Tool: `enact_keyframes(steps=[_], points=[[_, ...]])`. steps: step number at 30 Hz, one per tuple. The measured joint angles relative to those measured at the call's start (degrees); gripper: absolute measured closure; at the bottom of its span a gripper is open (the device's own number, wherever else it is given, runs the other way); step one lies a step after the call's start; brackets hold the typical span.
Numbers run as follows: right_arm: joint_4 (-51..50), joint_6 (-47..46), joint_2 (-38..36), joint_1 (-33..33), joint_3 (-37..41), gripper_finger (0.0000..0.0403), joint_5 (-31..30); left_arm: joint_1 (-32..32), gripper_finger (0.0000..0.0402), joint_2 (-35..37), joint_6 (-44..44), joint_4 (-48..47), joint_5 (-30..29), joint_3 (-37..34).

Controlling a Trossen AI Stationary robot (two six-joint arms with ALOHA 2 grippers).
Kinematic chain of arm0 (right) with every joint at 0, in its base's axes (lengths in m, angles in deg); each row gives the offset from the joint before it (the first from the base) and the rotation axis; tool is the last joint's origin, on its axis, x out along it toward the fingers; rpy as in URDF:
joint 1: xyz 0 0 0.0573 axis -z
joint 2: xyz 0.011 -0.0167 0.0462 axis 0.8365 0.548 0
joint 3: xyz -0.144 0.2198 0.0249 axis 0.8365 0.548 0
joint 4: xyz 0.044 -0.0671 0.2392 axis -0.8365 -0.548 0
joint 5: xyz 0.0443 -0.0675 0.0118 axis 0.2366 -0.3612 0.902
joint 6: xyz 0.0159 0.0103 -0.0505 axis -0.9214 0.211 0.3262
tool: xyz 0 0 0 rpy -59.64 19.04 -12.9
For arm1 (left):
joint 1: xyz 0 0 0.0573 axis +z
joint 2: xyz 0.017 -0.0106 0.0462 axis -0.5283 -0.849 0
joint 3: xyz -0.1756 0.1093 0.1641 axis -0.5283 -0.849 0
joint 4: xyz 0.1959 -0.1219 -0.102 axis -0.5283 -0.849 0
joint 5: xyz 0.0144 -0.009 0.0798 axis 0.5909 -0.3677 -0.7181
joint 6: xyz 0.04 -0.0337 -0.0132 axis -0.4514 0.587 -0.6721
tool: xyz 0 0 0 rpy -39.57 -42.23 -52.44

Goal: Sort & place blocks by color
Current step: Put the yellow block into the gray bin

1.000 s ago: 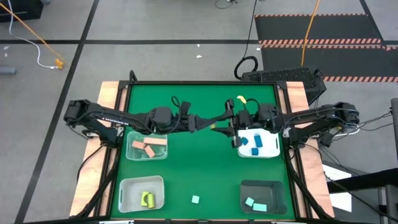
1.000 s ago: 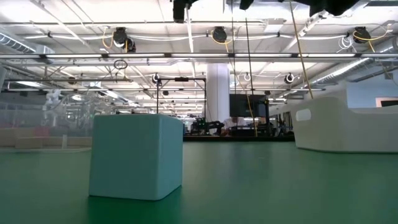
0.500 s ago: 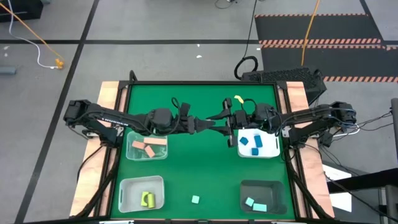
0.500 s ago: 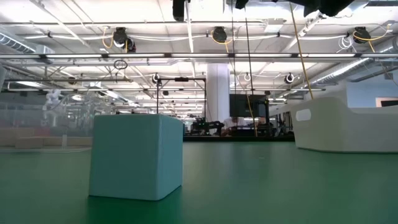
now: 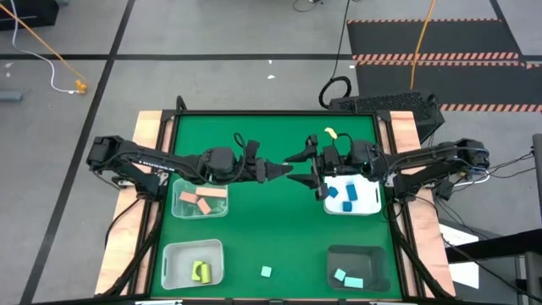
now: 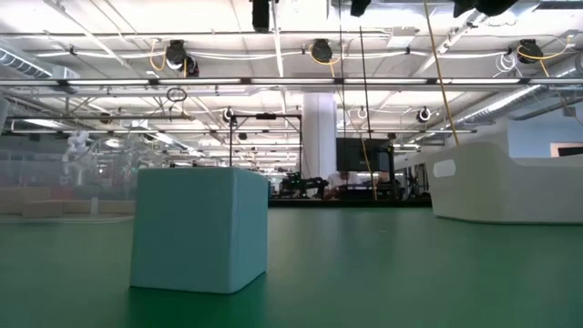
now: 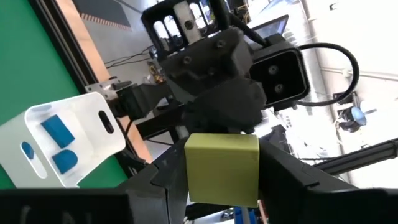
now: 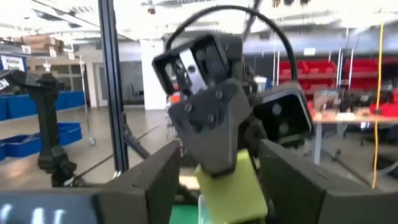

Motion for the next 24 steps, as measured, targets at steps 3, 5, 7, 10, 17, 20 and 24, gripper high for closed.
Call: enact_keyframes(steps=[3, 5, 7, 10, 17, 20, 24], points=[[-6.41, -1.08, -2.87, 0.0, 0.0, 0.0173, 0.05, 0.1, 0.0247, 0.0, 0.14, -0.03, 0.01, 0.0], [-11.07, -1.32, -5.42, 0.0, 0.0, 0.017, 0.07, 0.12, 0.0251, 0.0, 0.24, -0.51, -0.01, 0.0], [-16.15, -1.32, -8.13, 0.0, 0.0, 0.0169, 0.08, 0.12, 0.0253, 0.0, 0.64, -1.39, 0.71, 0.0], [-23.07, -2.99, -11.43, 0.0, 0.0, 0.0173, 0.01, 0.14, 0.0248, 0.11, 1.58, -2.87, 4.77, -0.02], [-34.09, -9.45, -16.43, 0.0, 0.0, 0.0182, 0.14, -1.97, 0.025, 1.33, 6.67, -10.85, 17.63, -0.09], [-38.32, -10.28, -17.65, 0.0, 0.0, 0.0182, 0.18, -4.66, 0.0251, 2.39, 10.14, -17.38, 20.14, 0.04], [-43.06, -10.33, -18.31, 0.02, 0.01, 0.0182, 1.9, -8.36, 0.025, 4.97, 14.73, -29.47, 20.45, -0.05]])
